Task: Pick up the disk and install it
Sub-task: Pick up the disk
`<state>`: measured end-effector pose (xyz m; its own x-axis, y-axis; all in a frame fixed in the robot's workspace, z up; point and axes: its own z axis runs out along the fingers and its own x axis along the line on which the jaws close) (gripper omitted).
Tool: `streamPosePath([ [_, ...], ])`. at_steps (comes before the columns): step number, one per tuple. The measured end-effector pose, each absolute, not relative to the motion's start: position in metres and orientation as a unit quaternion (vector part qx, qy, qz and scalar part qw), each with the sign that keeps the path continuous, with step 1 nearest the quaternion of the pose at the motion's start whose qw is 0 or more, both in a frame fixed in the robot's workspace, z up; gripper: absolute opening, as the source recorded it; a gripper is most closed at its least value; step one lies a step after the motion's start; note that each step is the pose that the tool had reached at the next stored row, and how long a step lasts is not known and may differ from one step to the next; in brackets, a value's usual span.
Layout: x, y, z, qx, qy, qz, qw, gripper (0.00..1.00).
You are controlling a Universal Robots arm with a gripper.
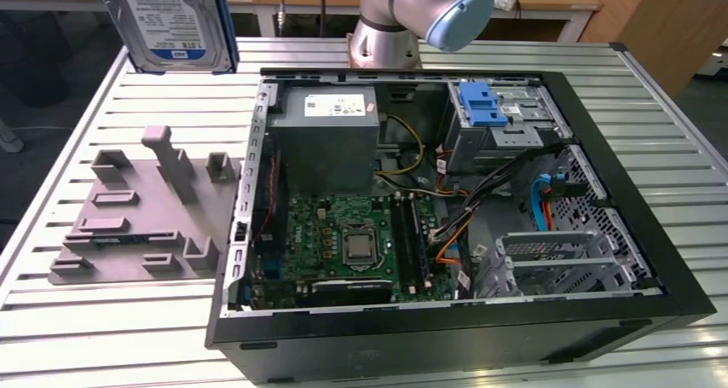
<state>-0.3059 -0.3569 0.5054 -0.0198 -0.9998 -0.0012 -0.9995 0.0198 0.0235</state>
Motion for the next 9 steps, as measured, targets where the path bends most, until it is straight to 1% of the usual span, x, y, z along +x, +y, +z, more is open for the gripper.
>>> streamPosePath([
  [9, -0.3016, -0.3568, 0.5054, 0.7, -0.714, -0.009, 0.008, 0.36],
])
